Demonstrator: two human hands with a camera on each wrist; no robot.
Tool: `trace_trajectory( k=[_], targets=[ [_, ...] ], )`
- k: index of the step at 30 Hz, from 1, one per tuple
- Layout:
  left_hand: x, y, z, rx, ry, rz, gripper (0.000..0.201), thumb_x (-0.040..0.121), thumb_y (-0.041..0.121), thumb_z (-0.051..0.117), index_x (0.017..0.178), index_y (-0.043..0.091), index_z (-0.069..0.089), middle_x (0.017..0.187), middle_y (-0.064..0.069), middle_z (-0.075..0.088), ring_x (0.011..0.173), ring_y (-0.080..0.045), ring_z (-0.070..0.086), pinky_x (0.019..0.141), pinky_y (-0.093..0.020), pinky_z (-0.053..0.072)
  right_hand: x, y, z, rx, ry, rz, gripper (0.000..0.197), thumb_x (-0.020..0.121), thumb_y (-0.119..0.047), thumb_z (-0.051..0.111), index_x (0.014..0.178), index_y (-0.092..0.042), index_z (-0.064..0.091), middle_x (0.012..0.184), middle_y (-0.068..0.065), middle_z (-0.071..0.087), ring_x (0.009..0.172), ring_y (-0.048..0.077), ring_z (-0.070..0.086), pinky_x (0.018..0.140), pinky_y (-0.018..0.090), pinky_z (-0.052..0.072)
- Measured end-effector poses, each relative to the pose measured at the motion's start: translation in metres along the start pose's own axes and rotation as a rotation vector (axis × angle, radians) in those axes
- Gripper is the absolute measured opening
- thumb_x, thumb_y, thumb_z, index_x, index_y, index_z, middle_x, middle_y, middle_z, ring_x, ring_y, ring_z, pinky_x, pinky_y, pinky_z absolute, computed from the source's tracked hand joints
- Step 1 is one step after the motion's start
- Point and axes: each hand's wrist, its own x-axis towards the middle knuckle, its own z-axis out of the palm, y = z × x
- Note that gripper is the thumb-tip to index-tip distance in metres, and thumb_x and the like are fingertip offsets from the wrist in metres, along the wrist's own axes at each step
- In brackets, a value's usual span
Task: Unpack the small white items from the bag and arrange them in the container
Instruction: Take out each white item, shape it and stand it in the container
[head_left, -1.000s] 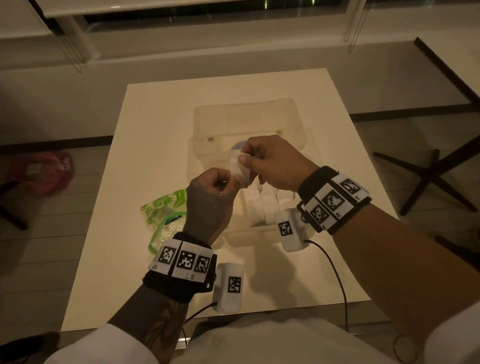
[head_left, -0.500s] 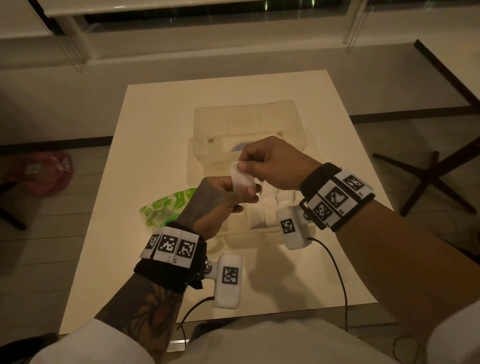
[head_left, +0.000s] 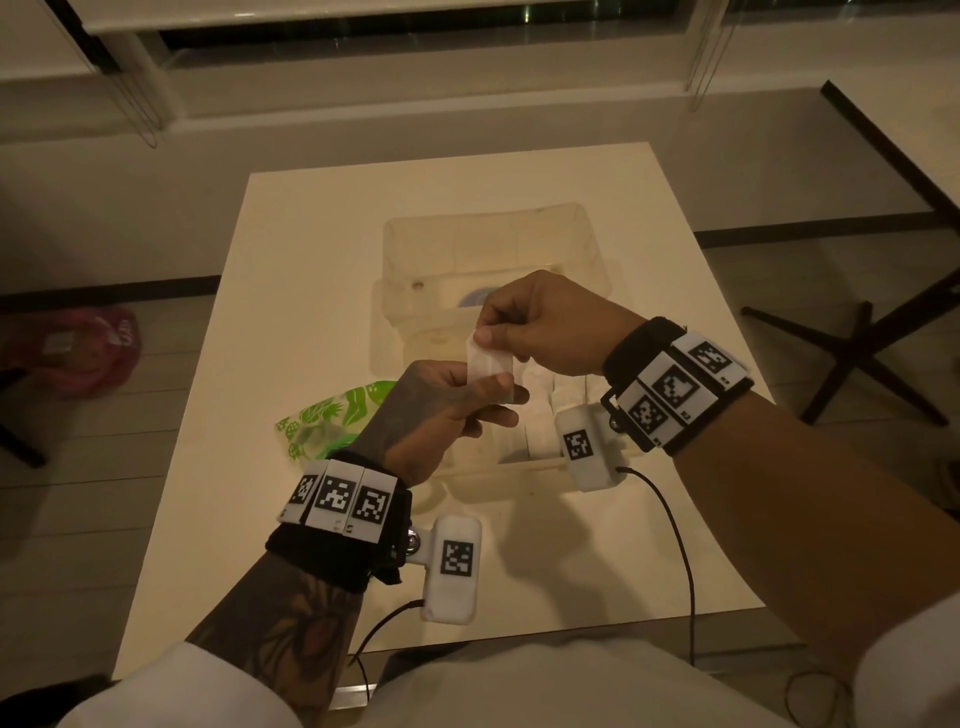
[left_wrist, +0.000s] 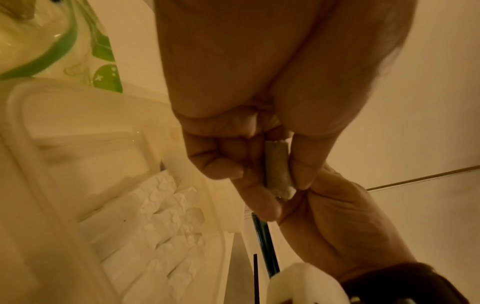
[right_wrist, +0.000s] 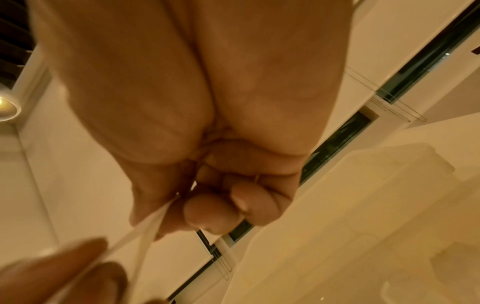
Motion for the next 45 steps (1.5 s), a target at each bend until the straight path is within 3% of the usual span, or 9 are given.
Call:
trace_trajectory(
  k=[5, 9, 13, 18, 23, 27, 31, 40, 45],
  targets=[
    [0.002, -0.002, -0.004, 0.020, -0.034, -0.044, 0.024, 0.093, 0.032, 0.059, 0.099, 0.013, 0.073, 0.102, 0.002, 0.075, 0.092, -0.018, 0.071, 0.074, -0.034, 0.047, 0.001, -0.001, -0.005, -0.032, -0.035, 0.012, 0.013, 0.093, -0.023, 0.062, 0.082, -0.021, 0.069, 0.067, -0.010, 0.063, 0.060, 0.005, 0.055, 0.062, 0.024, 0.049],
    [0.003, -0.004, -0.003, -0.014, -0.004, -0.022, 0.020, 0.091, 0.029, 0.062, 0.096, 0.013, 0.074, 0.098, -0.002, 0.075, 0.084, -0.015, 0.068, 0.072, -0.033, 0.046, 0.005, -0.004, -0.008, -0.088, -0.012, 0.015, 0.012, 0.093, -0.023, 0.062, 0.082, -0.023, 0.067, 0.065, -0.013, 0.060, 0.056, -0.003, 0.052, 0.060, 0.017, 0.043],
    [0.006, -0.008, -0.002, -0.098, 0.007, -0.037, 0.021, 0.091, 0.026, 0.063, 0.101, 0.010, 0.071, 0.099, -0.007, 0.075, 0.084, -0.017, 0.068, 0.070, -0.031, 0.046, 0.009, -0.004, -0.006, -0.136, 0.001, 0.032, 0.011, 0.094, -0.023, 0.061, 0.084, -0.021, 0.066, 0.069, -0.011, 0.059, 0.058, 0.001, 0.051, 0.059, 0.017, 0.041],
    [0.008, -0.010, 0.000, -0.068, 0.059, -0.024, 0.021, 0.095, 0.030, 0.057, 0.098, 0.016, 0.072, 0.102, 0.001, 0.075, 0.094, -0.019, 0.067, 0.073, -0.032, 0.047, 0.008, -0.003, -0.007, -0.133, 0.004, 0.032, 0.011, 0.094, -0.022, 0.061, 0.084, -0.021, 0.066, 0.067, -0.012, 0.058, 0.052, -0.006, 0.050, 0.052, 0.008, 0.038],
    [0.008, -0.011, -0.001, -0.020, 0.028, 0.023, 0.024, 0.099, 0.026, 0.050, 0.102, 0.015, 0.071, 0.103, 0.000, 0.074, 0.089, -0.016, 0.068, 0.073, -0.035, 0.046, 0.008, 0.000, -0.007, -0.130, 0.014, 0.042, 0.010, 0.094, -0.022, 0.061, 0.085, -0.021, 0.066, 0.073, -0.009, 0.061, 0.058, 0.001, 0.050, 0.058, 0.016, 0.042],
    [0.009, -0.013, -0.001, -0.042, 0.102, 0.051, 0.021, 0.095, 0.027, 0.057, 0.106, 0.013, 0.068, 0.101, -0.001, 0.075, 0.088, -0.016, 0.070, 0.071, -0.033, 0.047, 0.008, -0.002, -0.007, -0.120, 0.040, 0.043, 0.011, 0.094, -0.022, 0.060, 0.088, -0.017, 0.067, 0.072, -0.009, 0.061, 0.057, 0.000, 0.050, 0.058, 0.015, 0.041],
    [0.012, -0.013, -0.001, -0.109, 0.170, 0.021, 0.026, 0.099, 0.029, 0.050, 0.103, 0.011, 0.067, 0.095, -0.006, 0.075, 0.085, -0.019, 0.071, 0.065, -0.031, 0.046, 0.008, -0.002, -0.009, -0.129, 0.027, 0.048, 0.012, 0.095, -0.021, 0.059, 0.091, -0.014, 0.068, 0.076, -0.007, 0.061, 0.062, 0.002, 0.050, 0.061, 0.016, 0.041],
    [0.008, -0.014, -0.001, 0.026, 0.204, 0.105, 0.026, 0.098, 0.022, 0.053, 0.106, 0.003, 0.068, 0.095, -0.008, 0.076, 0.083, -0.021, 0.072, 0.071, -0.036, 0.049, 0.005, 0.000, -0.010, -0.133, -0.005, 0.055, 0.007, 0.094, -0.021, 0.061, 0.088, -0.021, 0.065, 0.072, -0.009, 0.061, 0.060, 0.003, 0.051, 0.059, 0.018, 0.042],
    [0.005, -0.017, 0.000, -0.015, 0.173, 0.072, 0.019, 0.098, 0.021, 0.053, 0.101, 0.011, 0.069, 0.097, -0.005, 0.075, 0.082, -0.019, 0.072, 0.068, -0.031, 0.049, 0.006, 0.003, -0.009, -0.122, -0.010, 0.066, 0.003, 0.091, -0.019, 0.065, 0.089, -0.021, 0.066, 0.074, -0.007, 0.063, 0.063, 0.007, 0.055, 0.063, 0.021, 0.047]
  ],
)
